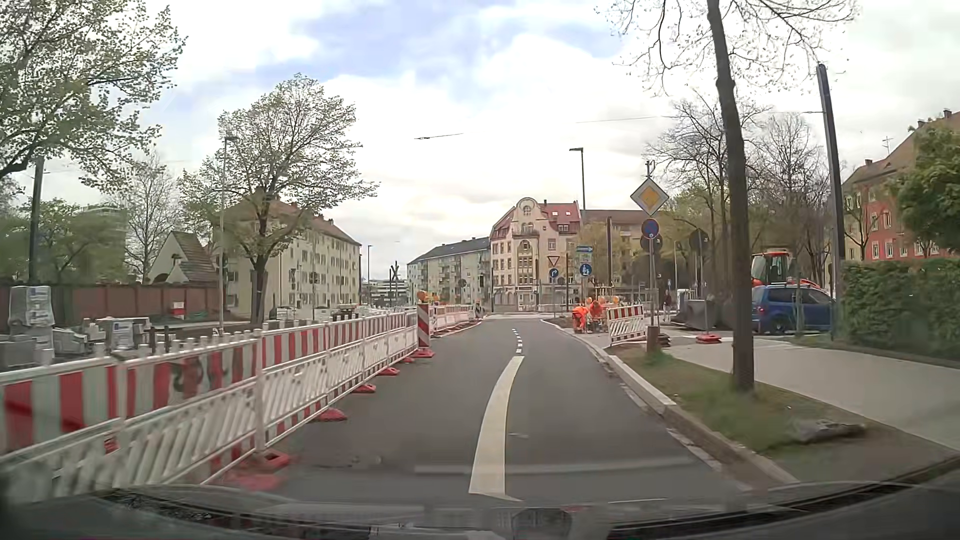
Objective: Follow the waypoints while adhering to traffic rules and regulations
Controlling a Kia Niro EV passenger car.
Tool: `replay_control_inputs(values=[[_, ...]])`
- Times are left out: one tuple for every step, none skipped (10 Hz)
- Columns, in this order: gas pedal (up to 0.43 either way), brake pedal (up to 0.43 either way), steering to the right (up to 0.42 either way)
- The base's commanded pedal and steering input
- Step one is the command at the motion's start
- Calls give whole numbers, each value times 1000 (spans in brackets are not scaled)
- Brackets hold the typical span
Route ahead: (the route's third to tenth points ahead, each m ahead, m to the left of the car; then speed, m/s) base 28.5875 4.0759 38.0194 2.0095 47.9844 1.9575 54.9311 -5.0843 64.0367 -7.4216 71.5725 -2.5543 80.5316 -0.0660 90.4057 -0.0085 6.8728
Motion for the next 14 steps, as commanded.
replay_control_inputs(values=[[28, 0, 4], [28, 0, 3], [28, 0, 3], [28, 0, 3], [28, 0, 3], [28, 0, 2], [28, 0, 2], [28, 0, 2], [28, 0, 1], [28, 0, 0], [28, 0, -1], [28, 0, -1], [28, 0, -1], [28, 0, -1]])
